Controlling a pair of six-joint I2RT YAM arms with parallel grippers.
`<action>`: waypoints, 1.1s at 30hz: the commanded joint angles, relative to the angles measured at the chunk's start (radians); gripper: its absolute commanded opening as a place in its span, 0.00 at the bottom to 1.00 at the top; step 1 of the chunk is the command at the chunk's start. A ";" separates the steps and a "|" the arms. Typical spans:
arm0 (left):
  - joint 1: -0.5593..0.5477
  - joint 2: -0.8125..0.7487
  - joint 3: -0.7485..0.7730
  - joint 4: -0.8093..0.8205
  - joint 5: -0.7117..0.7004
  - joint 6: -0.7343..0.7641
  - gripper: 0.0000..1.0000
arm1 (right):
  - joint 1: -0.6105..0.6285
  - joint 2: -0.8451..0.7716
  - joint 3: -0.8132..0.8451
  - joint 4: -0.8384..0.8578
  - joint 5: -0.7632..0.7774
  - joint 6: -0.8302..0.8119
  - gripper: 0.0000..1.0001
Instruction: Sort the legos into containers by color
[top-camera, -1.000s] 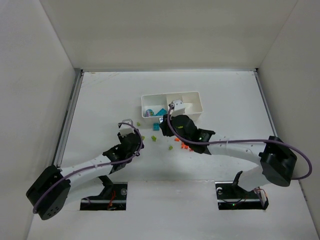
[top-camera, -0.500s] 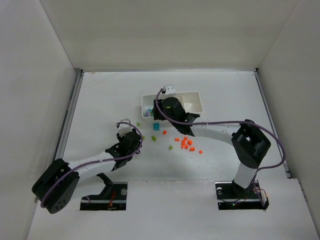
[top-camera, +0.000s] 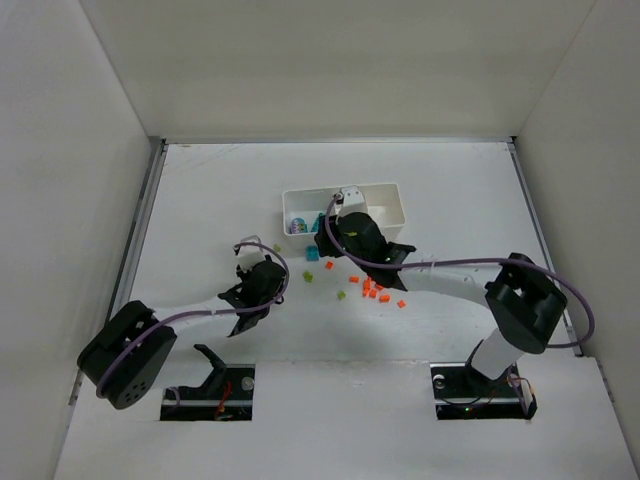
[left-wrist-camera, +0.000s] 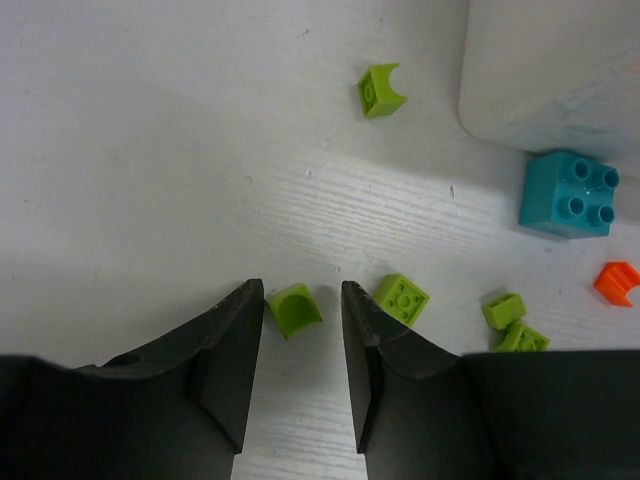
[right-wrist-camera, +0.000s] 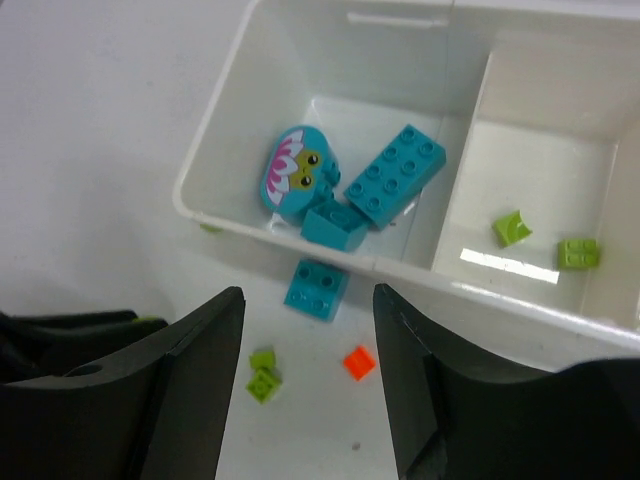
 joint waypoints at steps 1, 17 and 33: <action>0.008 0.035 0.013 0.001 -0.010 -0.038 0.33 | 0.017 -0.078 -0.057 0.065 0.016 -0.001 0.60; -0.023 -0.094 0.046 -0.098 -0.043 -0.017 0.13 | -0.004 -0.424 -0.304 0.033 0.077 0.024 0.61; -0.115 0.157 0.570 0.004 0.130 0.166 0.14 | -0.074 -0.562 -0.501 -0.042 0.119 0.143 0.29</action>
